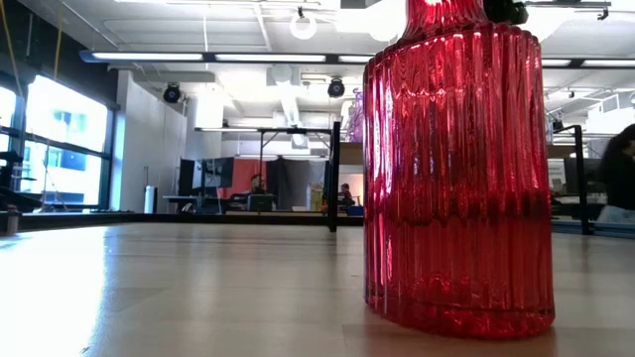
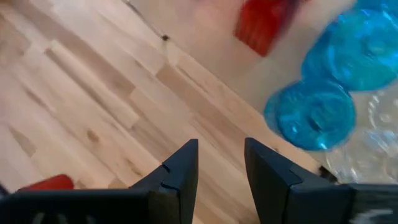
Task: Sort vases onto shelf
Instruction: Adjust the blue vases on the shelf
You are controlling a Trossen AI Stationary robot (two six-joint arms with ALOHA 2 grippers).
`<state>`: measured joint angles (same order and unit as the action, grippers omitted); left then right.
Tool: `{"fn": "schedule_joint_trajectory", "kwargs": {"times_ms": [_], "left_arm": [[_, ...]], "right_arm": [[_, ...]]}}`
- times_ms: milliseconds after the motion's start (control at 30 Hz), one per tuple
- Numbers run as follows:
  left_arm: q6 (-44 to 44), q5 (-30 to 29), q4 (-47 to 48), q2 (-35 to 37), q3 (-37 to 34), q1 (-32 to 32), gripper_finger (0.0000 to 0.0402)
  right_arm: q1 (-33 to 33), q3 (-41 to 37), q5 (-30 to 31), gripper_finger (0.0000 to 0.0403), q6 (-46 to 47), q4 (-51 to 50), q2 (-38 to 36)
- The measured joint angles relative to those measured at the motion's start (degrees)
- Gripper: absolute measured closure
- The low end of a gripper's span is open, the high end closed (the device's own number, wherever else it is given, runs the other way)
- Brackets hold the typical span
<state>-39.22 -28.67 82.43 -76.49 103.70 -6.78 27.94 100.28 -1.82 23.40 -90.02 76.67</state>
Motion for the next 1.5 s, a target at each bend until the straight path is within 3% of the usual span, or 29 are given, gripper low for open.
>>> {"fn": "schedule_joint_trajectory", "kwargs": {"times_ms": [467,867,1500], "left_arm": [[0.0,0.0,0.0,0.0,0.0,0.0,0.019],[-0.1,0.0,0.0,0.0,0.0,0.0,0.019],[0.0,0.0,0.0,0.0,0.0,0.0,0.019]], "right_arm": [[2.8,-13.6,-2.8,0.0291,3.2,0.5,-4.3],[2.8,-27.7,0.2,0.0291,4.7,10.4,-9.8],[4.0,-31.1,4.2,0.0291,4.7,16.1,-10.8]]}}
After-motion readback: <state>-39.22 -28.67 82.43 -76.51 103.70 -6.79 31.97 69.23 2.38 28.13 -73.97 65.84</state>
